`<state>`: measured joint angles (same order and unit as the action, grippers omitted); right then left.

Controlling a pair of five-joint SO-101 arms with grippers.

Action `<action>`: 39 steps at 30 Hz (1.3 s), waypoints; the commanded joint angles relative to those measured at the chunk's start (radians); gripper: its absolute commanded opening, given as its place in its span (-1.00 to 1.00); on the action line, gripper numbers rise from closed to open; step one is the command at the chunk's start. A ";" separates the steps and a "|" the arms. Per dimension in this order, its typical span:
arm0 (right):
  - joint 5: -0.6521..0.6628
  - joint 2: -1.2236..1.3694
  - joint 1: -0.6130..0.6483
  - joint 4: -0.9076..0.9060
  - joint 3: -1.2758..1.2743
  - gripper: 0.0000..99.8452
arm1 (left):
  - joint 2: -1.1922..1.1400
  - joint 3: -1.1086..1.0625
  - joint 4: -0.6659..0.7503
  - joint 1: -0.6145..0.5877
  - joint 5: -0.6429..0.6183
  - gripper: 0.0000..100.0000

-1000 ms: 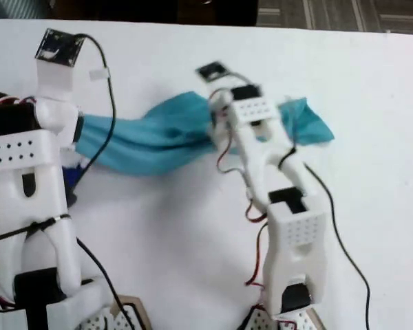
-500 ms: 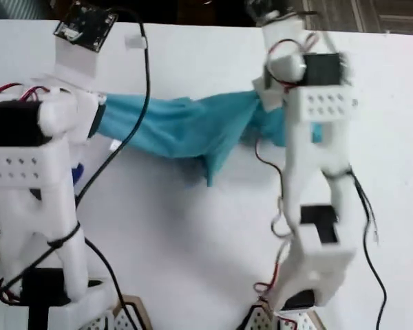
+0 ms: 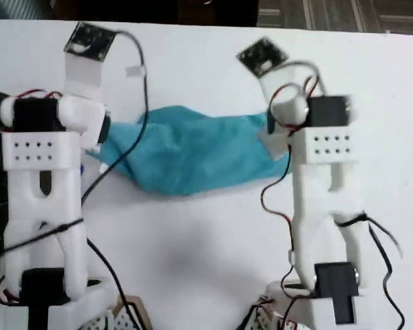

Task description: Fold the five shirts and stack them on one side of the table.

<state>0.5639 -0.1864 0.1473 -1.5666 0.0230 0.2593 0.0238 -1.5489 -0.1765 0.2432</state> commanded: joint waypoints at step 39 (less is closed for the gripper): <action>-0.230 0.527 0.216 0.415 -0.009 -0.96 | 0.037 -0.340 0.657 -0.083 -0.104 -0.95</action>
<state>0.3337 0.3445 0.4235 -1.0955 -0.0936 0.2578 -0.3199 -0.9152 -0.2716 0.1511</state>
